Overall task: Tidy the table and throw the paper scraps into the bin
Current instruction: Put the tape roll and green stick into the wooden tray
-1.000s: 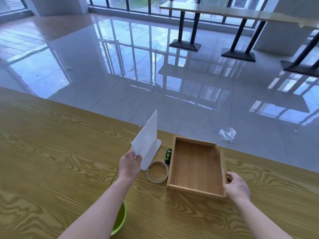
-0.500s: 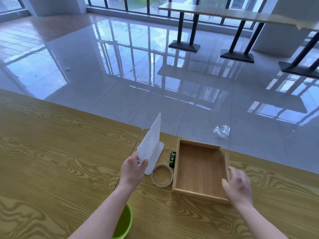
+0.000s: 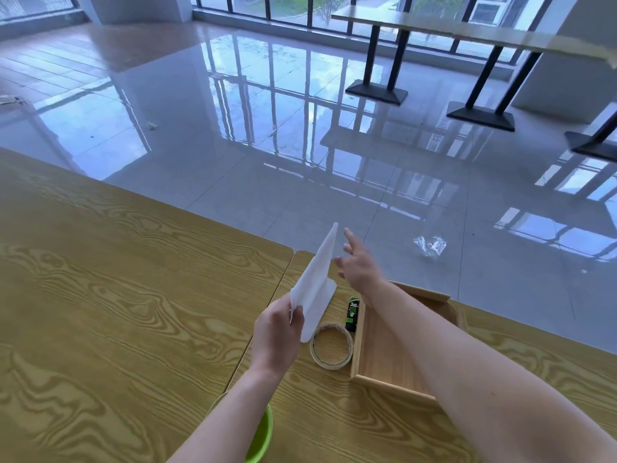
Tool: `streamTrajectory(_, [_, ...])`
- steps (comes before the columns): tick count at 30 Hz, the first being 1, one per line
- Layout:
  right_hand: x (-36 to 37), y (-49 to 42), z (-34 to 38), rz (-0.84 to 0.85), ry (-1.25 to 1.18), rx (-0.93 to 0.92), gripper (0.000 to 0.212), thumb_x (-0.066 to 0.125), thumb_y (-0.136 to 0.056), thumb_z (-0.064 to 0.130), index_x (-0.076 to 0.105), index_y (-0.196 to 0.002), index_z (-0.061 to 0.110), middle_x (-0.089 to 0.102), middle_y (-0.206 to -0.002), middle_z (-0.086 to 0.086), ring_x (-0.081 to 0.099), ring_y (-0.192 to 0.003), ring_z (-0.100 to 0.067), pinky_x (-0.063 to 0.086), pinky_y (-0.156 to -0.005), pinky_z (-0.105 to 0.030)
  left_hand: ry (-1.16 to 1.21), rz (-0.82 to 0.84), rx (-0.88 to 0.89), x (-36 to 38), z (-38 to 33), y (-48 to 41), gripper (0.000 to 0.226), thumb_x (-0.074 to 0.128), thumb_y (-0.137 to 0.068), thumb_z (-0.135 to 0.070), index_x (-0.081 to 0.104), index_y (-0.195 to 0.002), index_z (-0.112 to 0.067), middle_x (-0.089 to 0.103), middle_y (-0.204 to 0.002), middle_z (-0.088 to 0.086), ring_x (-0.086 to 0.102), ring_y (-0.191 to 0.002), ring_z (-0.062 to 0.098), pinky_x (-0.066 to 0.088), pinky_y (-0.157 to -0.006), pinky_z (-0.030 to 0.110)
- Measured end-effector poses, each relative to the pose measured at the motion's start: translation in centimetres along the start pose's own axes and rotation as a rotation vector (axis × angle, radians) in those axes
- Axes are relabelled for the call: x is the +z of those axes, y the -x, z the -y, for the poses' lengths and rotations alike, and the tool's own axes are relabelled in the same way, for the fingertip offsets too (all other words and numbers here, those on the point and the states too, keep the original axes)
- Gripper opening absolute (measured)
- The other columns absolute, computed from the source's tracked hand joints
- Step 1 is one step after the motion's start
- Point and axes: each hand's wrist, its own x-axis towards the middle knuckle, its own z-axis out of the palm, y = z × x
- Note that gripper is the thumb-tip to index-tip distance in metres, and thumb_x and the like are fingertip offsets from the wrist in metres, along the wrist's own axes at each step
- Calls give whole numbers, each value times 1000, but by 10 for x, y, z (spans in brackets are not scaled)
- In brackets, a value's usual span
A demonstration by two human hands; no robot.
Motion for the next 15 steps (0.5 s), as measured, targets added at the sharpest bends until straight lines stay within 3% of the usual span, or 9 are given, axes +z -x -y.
streamTrajectory(4, [7,-15,3,23,26,-14,64,53,-93,3,38,-145,38,45,-146,-9,49,-129,-31,46,-103,-55,-49,-6,23,0,-3,3,19,57,-94,-13,50,-77,-17,42,-65,-13,39,-59,15,27,-54,29])
streamTrajectory(7, [13,-27,5,49,-3,3,53,51,-93,1,50,-134,33,62,-121,-8,61,-113,-33,52,-97,-53,-63,-6,19,-2,-2,4,9,55,-95,-14,59,-89,-9,46,-72,-9,39,-62,17,27,-56,29])
streamTrajectory(10, [19,-35,9,69,-26,15,46,51,-91,-3,58,-120,32,66,-98,-2,66,-102,-32,56,-91,-47,-69,-17,5,-2,-3,2,11,54,-96,-14,56,-85,-11,46,-73,-8,40,-62,17,29,-56,30])
streamTrajectory(15, [28,-47,18,81,-23,12,48,49,-90,-6,58,-121,29,62,-106,-4,66,-102,-30,56,-93,-47,-67,-34,-14,-3,0,-9,9,54,-96,-13,58,-88,-12,48,-74,-9,42,-63,14,30,-58,27])
